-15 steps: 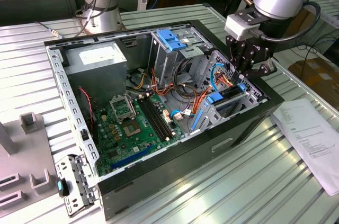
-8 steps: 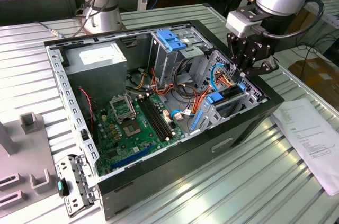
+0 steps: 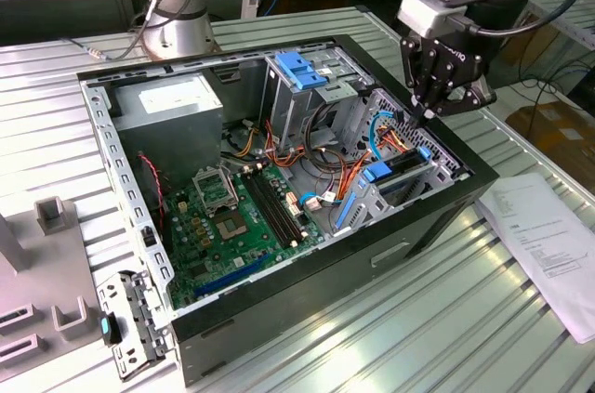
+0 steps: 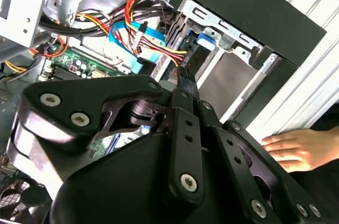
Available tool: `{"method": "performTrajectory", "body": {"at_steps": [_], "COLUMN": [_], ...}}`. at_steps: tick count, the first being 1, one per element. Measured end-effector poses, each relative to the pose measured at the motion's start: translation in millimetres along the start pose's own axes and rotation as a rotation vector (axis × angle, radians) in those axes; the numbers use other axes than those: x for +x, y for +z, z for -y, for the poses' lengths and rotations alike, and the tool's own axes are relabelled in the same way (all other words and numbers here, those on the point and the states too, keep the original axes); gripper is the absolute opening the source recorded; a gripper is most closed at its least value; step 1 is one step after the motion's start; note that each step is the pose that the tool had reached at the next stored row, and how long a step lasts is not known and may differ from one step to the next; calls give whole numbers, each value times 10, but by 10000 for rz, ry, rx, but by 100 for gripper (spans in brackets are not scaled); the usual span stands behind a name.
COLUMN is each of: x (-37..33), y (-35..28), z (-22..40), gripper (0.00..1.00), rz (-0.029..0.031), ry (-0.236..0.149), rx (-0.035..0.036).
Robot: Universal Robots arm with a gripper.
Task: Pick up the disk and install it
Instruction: 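Insert the second disk wire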
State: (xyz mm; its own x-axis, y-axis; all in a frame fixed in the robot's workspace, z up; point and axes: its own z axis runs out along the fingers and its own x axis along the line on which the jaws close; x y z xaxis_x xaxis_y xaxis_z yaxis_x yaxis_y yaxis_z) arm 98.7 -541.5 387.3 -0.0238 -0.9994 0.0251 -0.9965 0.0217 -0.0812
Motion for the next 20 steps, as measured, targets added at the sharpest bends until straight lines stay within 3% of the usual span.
{"method": "performTrajectory", "body": {"at_steps": [2,3,4,9,10,11,12,15,16,17,18,20], "x": [-57,-171,-233,-331,-339,-370,-376,-384,-388,-405,-425,-495], "y": [-40,-64,-67,-71,-71,-71,-70,-62,-54,-33,-12,38], "z": [1,1,-1,-16,-16,-17,-16,-17,-18,-20,-22,-27], "gripper": [11,11,11,11,11,11,11,24,24,30,30,30], "rz": [-13,-59,-80,-119,-159,-421,-511,-560,-574,-639,-756,-1156], "ry": [0,-5,-8,-22,-28,-48,-56,-60,-60,-64,-72,-98], "rx": [-3,-20,-58,-250,-281,-283,-281,-280,-280,-279,-275,-266]}}
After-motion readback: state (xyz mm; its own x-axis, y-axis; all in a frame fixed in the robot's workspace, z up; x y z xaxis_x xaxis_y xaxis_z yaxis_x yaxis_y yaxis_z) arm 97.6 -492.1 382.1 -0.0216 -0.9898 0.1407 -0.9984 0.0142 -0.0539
